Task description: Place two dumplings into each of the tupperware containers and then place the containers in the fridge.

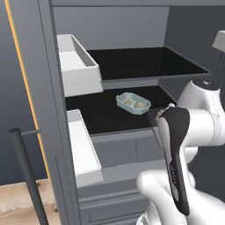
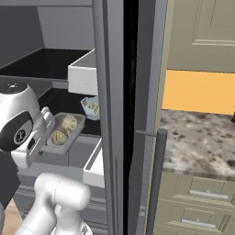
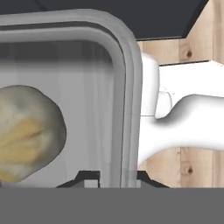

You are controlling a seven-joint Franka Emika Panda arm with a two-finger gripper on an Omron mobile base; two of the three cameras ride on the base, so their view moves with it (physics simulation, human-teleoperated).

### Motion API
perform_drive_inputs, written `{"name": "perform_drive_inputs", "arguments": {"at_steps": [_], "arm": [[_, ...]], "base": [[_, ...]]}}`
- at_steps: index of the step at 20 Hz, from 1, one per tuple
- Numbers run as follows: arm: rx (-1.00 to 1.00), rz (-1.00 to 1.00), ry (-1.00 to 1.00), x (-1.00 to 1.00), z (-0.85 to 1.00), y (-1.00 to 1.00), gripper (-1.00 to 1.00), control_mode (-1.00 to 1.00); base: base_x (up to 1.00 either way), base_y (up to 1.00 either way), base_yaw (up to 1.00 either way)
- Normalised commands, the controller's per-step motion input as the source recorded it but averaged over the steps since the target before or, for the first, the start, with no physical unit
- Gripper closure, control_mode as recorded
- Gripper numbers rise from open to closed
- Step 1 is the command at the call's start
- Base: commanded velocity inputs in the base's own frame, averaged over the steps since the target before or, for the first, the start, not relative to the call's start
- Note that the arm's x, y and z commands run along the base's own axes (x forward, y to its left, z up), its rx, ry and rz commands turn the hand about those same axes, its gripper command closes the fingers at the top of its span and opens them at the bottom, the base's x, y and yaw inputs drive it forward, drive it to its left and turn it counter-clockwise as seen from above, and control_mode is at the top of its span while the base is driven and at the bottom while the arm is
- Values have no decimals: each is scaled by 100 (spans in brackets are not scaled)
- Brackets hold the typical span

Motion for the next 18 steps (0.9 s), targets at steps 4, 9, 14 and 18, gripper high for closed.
{"name": "perform_drive_inputs", "arguments": {"at_steps": [4,9,14,18], "arm": [[0,1,-62,-42,78,3,100,-100],[0,0,-37,-7,85,15,100,-100],[-1,0,0,31,97,7,100,-100],[0,0,-6,87,71,0,100,-100]], "base": [[0,0,0],[0,0,0],[0,0,0],[0,0,0]]}}
